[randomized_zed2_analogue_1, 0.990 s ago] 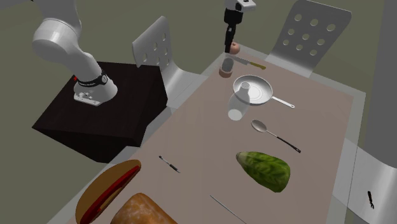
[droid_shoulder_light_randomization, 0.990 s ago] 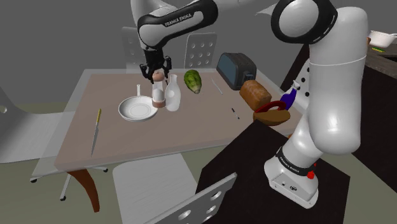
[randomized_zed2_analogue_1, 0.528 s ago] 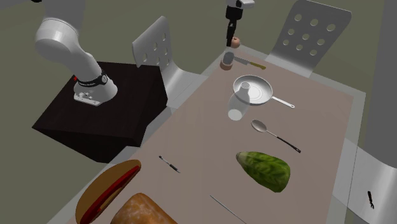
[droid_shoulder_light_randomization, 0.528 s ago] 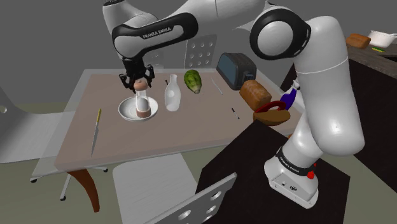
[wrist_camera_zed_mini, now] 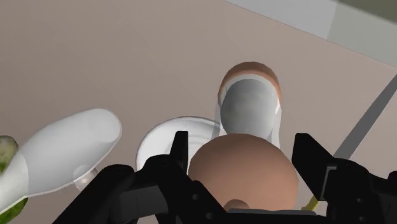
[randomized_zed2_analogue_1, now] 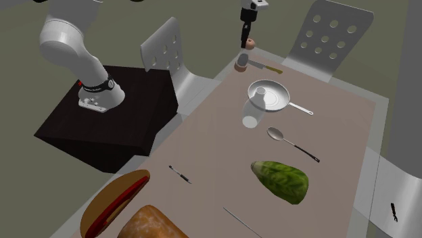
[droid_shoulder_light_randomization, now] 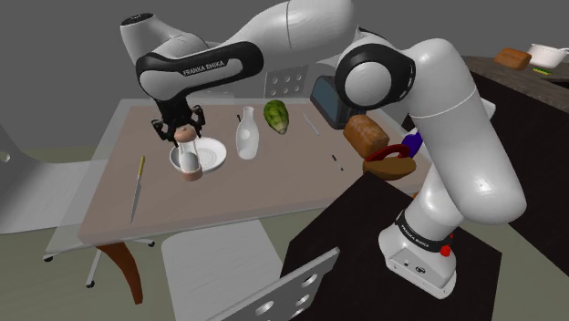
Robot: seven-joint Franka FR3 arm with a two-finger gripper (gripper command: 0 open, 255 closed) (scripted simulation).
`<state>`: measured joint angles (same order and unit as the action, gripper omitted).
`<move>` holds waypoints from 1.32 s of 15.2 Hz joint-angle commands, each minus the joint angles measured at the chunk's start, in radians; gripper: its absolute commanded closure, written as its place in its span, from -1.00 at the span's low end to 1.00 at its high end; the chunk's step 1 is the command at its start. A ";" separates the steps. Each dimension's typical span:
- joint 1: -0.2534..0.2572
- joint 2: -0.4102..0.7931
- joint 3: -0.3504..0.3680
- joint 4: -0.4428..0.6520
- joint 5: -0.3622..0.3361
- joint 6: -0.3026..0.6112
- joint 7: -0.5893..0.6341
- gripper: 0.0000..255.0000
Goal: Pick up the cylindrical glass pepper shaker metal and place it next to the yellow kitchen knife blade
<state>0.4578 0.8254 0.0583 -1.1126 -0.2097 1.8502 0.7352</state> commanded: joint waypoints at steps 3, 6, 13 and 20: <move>-0.001 0.020 -0.001 -0.021 -0.003 0.042 0.007 1.00; -0.001 0.036 -0.002 -0.033 -0.005 0.070 0.012 1.00; -0.001 0.081 -0.005 -0.050 -0.010 0.131 0.022 1.00; 0.000 0.114 -0.007 -0.051 -0.013 0.164 0.028 1.00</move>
<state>0.4576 0.9383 0.0510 -1.1646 -0.2222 2.0135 0.7634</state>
